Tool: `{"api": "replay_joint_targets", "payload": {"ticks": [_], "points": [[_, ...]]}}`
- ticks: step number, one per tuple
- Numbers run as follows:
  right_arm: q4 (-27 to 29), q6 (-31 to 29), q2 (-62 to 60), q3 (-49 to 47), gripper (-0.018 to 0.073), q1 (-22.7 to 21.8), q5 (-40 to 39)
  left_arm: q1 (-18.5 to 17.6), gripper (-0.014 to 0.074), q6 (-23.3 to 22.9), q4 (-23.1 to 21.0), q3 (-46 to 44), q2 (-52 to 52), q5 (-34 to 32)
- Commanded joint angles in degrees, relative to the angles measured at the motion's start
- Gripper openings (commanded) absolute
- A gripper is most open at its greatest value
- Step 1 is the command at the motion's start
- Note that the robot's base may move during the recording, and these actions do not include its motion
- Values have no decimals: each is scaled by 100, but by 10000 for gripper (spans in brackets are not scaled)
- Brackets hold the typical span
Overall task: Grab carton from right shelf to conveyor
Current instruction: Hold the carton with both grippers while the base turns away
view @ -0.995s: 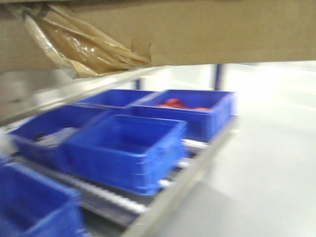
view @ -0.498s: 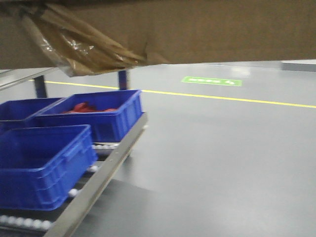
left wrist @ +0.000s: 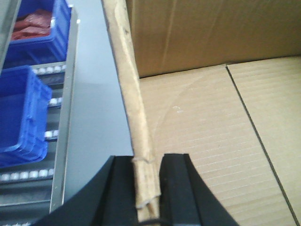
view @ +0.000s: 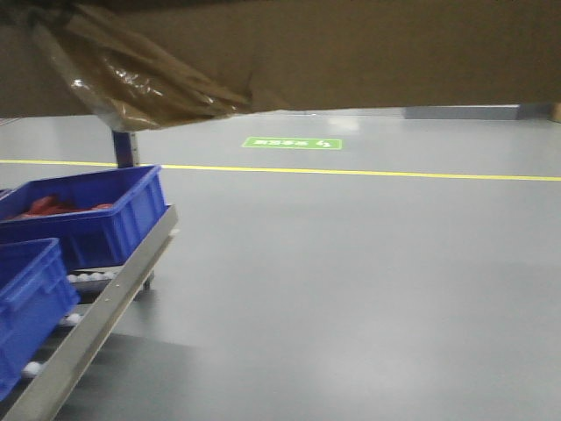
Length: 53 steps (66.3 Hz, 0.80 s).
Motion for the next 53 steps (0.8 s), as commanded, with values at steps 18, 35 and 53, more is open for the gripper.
{"api": "replay_joint_targets", "payload": {"ticks": [18,35,53], "points": [[-67,-59,-60,-9,-70,-29,-217,-21,-13,68,310,-19,-97,-89],[-67,-59,-60,-9,-70,-29,-217,-21,-13,68,310,-19,-97,-89],[-67,-59,-60,-9,-70,-29,-217,-21,-13,68,310,-19,-97,-89]]}}
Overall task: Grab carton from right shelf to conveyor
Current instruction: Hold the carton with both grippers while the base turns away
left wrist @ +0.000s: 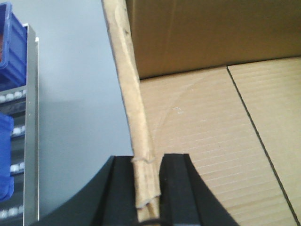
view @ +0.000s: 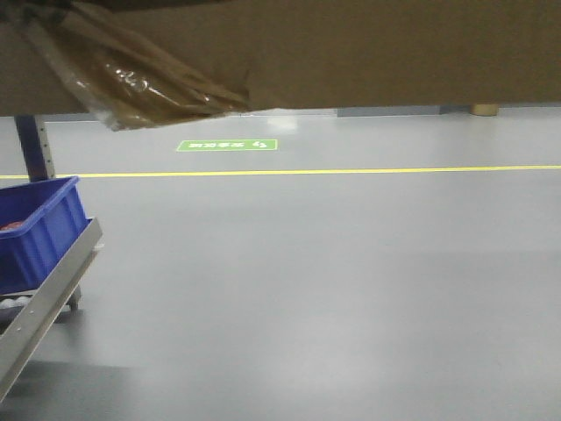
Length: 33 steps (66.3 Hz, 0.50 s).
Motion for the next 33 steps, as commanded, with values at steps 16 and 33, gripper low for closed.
{"api": "replay_joint_targets", "payload": {"ticks": [16,33], "points": [[-75,-59,-60,-9,-70,-29,-217,-17,-13,68,272,-19,-97,-78],[-66,-59,-60,-9,-70,-29,-217,-17,-13,68,272,-19,-97,-78]]}}
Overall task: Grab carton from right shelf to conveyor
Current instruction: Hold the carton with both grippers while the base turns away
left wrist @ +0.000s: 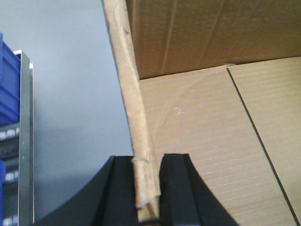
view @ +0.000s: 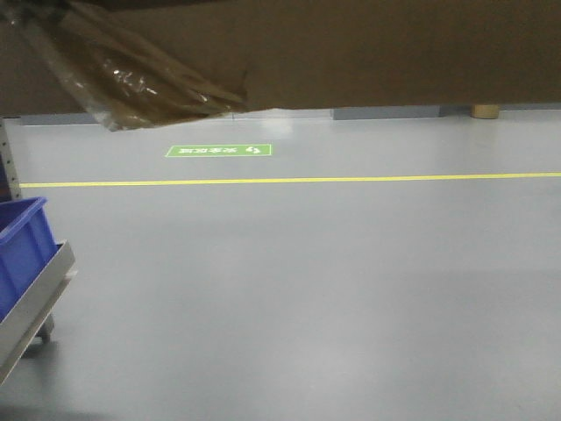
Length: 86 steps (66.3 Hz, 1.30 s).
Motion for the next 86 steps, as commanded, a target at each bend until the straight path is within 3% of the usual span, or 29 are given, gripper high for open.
{"api": "replay_joint_targets", "payload": {"ticks": [1,43,86], "points": [[-66,-59,-60,-9,-70,-29,-217,-17,-13,68,268,-19,-86,-78],[-73,-59,-60,-9,-70,-29,-572,-17,-13,68,348,-19,-86,-78],[-73,-59,-55,-9,-70,-29,-2243,-17,-13,68,358,-19,-76,-78]]}}
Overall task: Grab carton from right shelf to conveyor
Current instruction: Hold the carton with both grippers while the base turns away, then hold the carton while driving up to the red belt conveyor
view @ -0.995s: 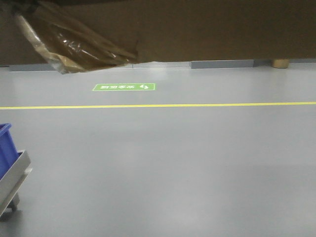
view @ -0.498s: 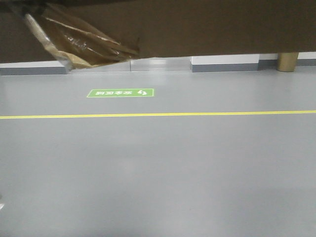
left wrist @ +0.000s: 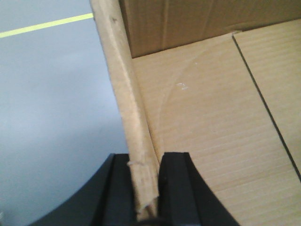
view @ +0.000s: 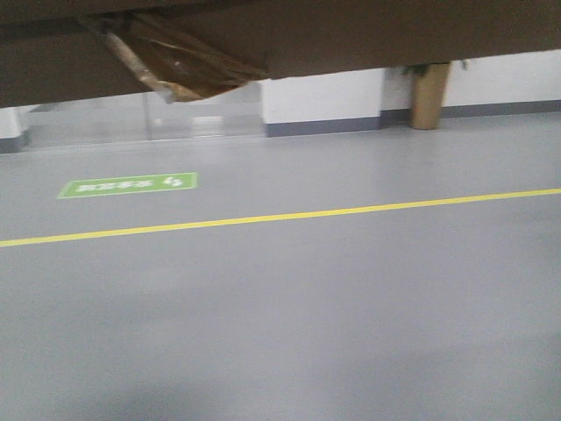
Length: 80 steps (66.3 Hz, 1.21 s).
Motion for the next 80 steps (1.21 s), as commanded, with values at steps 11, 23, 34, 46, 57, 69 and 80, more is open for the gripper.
{"api": "replay_joint_targets", "payload": {"ticks": [11,23,34,46,57,69,80], "points": [[-73,26,-117,-40,-70,-29,-921,-17,-13,68,7,-19,-76,72],[-73,26,-117,-40,-70,-29,-921,-17,-13,68,21,-19,-76,72],[-73,26,-117,-40,-70,-29,-921,-17,-13,68,21,-19,-76,72],[-73,26,-117,-40,-70,-29,-921,-17,-13,68,21,-19,-76,72],[-73,26,-117,-40,-70,-29,-921,-17,-13,68,21,-19,-76,72],[-73,26,-117,-40,-70,-29,-921,-17,-13,68,21,-19,-76,72],[-73,26,-117,-40,-70,-29,-921,-17,-13,68,21,-19,-76,72]]}}
